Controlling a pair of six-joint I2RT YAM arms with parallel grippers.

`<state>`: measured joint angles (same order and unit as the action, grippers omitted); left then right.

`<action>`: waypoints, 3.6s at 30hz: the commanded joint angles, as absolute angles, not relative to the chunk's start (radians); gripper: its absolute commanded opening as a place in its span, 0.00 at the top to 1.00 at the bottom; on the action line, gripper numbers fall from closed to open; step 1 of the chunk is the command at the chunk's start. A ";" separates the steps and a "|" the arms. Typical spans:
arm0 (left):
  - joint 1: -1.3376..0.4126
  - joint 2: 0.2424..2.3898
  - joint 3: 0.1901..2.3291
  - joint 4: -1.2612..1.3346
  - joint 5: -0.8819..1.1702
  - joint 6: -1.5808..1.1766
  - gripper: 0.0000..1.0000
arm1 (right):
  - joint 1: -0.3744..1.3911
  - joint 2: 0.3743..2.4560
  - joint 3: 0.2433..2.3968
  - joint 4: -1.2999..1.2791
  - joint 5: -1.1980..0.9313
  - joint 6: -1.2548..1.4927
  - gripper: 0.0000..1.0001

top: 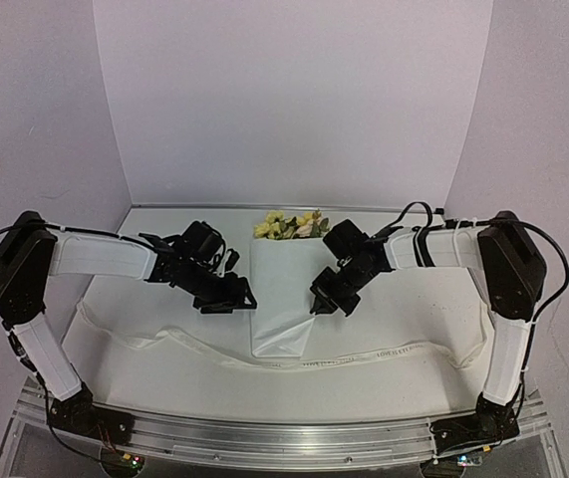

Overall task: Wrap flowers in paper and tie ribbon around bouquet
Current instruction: Pick up the folded bouquet from the center of the board, then place the folded bouquet on the ribbon, then pick up the left side of the ribbon at the center of the board, then pick up the right side of the ribbon from the center of the board.

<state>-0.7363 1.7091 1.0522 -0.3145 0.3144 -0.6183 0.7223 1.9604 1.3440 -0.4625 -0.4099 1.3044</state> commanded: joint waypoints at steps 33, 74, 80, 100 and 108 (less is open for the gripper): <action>-0.633 1.185 0.692 -0.606 -0.223 -1.289 0.30 | 0.881 1.736 0.986 -0.262 -0.357 1.516 0.98; -0.214 1.269 0.537 -0.577 -0.279 -1.365 0.58 | 0.688 1.117 0.539 -0.644 0.119 1.306 0.02; -0.199 1.321 0.545 -0.529 -0.278 -1.330 0.73 | 0.638 1.164 0.577 -0.691 0.128 1.335 0.02; -0.153 1.309 0.570 -0.391 -0.288 -1.127 1.00 | 0.479 1.365 0.550 -0.447 0.158 1.291 0.57; -0.140 1.309 0.608 -0.354 -0.281 -1.042 1.00 | 0.441 1.380 0.569 -0.445 0.128 1.263 0.96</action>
